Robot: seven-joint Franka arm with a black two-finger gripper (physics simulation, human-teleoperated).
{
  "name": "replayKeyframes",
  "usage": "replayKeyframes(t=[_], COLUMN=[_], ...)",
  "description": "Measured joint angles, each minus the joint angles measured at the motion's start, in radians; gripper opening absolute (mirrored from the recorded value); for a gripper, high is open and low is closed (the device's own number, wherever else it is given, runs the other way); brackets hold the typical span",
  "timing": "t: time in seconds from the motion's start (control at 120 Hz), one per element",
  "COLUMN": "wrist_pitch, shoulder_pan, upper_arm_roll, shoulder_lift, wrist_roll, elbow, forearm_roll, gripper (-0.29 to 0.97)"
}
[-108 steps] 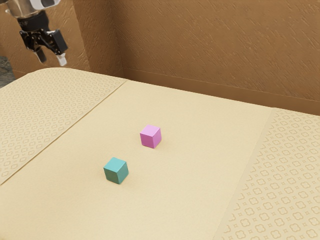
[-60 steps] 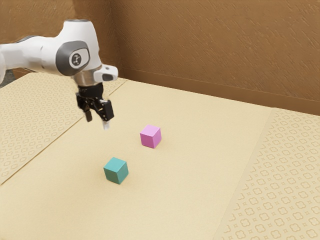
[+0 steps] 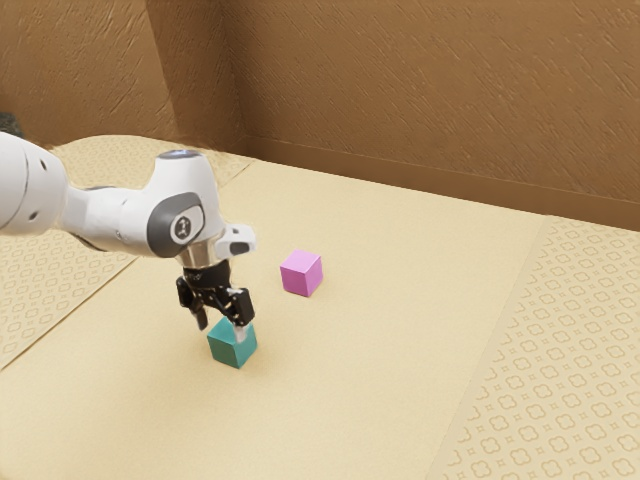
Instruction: Pick up the blue block with one arm, and put the blue block on the pink block with one arm
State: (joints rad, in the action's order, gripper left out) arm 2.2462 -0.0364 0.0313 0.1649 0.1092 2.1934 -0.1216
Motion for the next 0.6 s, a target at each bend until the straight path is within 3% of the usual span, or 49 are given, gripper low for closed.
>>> replayKeyframes(t=[0.192, 0.6], wrist_pitch=[0.146, 0.278], shoulder_pan=[0.007, 0.025], upper_arm_roll=[-0.013, -0.013], shoulder_lift=[-0.005, 0.035], wrist_roll=[-0.011, 0.022], elbow=[0.045, 0.042], forearm_roll=[0.003, 0.005], gripper=[0.65, 0.65])
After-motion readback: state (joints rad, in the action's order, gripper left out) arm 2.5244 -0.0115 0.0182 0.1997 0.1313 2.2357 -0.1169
